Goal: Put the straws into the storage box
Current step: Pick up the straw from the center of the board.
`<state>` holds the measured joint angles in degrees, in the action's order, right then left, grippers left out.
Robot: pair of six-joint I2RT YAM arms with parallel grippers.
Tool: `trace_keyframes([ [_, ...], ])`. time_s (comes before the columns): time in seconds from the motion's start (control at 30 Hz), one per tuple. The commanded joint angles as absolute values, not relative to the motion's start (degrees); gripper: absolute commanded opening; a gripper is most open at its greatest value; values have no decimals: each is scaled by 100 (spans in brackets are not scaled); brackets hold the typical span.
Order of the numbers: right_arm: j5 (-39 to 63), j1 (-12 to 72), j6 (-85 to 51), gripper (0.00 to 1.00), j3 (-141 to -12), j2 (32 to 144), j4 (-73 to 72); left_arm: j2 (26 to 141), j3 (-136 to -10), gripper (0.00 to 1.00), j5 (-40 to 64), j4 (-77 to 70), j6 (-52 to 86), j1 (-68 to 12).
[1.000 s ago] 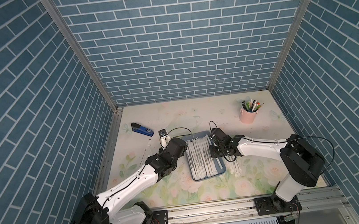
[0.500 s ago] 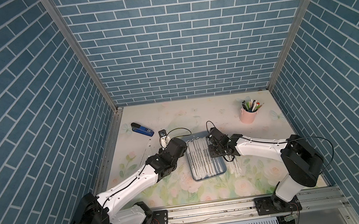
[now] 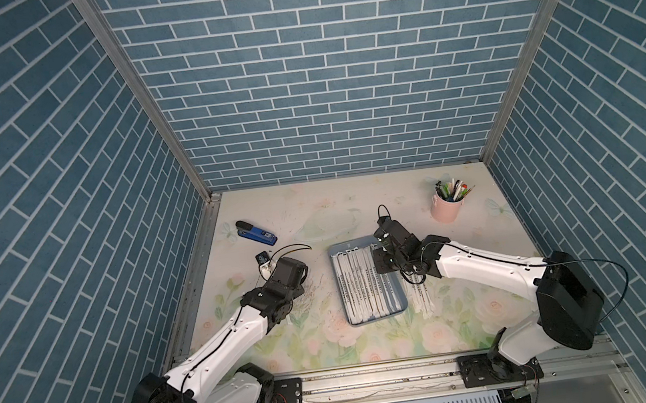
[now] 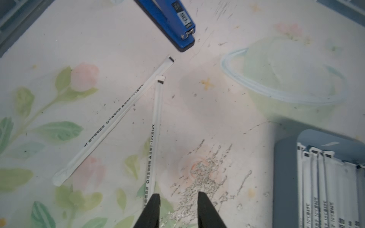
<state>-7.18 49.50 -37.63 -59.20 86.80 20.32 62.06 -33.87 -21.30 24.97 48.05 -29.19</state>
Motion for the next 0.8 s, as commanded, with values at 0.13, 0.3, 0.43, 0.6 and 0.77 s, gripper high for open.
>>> trace_keyframes([
  [0.13,-717,4975,-3705,19,-5922,8561,2039,7106,-3492,31,-1652,2317,4142,-2094],
  [0.3,-734,4967,-3691,19,-5818,8490,2035,7576,-3543,30,-1587,2161,3907,-1813],
  [0.43,-703,4962,-3691,19,-5766,8507,1979,7824,-3552,29,-1438,1966,3798,-1776],
  [0.6,-676,4966,-3661,19,-5788,8586,1951,7982,-3572,29,-1363,1843,3733,-1783],
  [0.77,-684,4963,-3639,19,-5801,8630,1927,8148,-3480,24,-1349,1758,3665,-1783],
])
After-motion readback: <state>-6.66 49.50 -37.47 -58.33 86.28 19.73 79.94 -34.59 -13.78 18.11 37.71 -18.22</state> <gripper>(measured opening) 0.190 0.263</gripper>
